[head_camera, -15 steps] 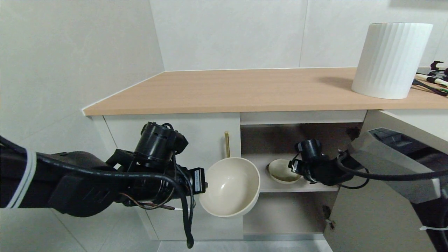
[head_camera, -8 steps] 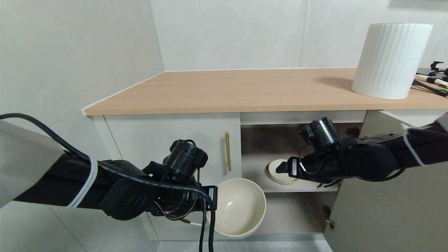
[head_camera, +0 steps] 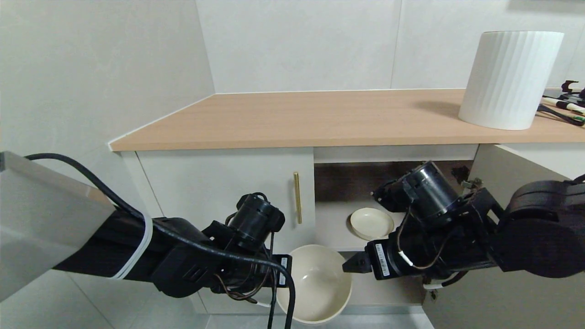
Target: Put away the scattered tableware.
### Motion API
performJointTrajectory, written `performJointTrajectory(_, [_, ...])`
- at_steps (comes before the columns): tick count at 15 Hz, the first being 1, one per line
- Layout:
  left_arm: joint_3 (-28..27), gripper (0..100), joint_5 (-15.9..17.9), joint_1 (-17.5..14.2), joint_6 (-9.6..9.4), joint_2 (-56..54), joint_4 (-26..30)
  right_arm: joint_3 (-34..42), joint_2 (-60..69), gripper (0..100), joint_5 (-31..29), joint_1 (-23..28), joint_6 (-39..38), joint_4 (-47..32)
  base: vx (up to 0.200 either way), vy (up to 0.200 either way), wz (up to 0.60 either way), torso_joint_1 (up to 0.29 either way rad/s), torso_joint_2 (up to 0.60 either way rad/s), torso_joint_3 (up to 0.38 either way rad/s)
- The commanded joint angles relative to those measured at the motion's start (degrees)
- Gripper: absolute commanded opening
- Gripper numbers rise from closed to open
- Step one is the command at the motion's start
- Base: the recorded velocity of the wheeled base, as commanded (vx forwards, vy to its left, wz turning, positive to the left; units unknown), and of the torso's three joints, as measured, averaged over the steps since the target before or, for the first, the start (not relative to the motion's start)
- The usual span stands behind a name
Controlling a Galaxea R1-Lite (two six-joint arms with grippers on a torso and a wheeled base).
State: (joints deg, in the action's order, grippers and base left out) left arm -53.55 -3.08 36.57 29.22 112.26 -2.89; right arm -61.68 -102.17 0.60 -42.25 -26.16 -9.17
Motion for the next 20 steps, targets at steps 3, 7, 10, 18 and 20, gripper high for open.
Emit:
performJointTrajectory(3, [0.12, 0, -0.78, 1.31, 0.05, -1.61, 0.87, -0.63, -7.52, 100, -4.11, -2.48, -0.47, 1.17, 0.0, 0.0, 0.0, 0.0, 0.0, 0.0])
performJointTrajectory(7, [0.12, 0, -1.22, 2.19, 0.05, -2.75, 1.92, -0.54, -9.36, 100, -4.2, -2.84, -1.17, 3.01, 0.0, 0.0, 0.0, 0.0, 0.0, 0.0])
performJointTrajectory(10, [0.12, 0, -1.22, 2.28, 0.05, -2.93, 1.92, -0.63, -9.63, 0, -4.29, -2.84, -1.35, 3.19, 0.0, 0.0, 0.0, 0.0, 0.0, 0.0])
performJointTrajectory(18, [0.03, 0, -1.22, 2.28, 0.05, -2.4, 1.92, -0.28, -9.28, 0, -4.29, -3.54, -1.79, 4.16, 0.0, 0.0, 0.0, 0.0, 0.0, 0.0])
performJointTrajectory(20, [0.03, 0, -1.22, 2.28, 0.05, -2.4, 1.92, -0.28, -9.45, 0, -4.38, -3.63, -1.79, 4.16, 0.0, 0.0, 0.0, 0.0, 0.0, 0.0])
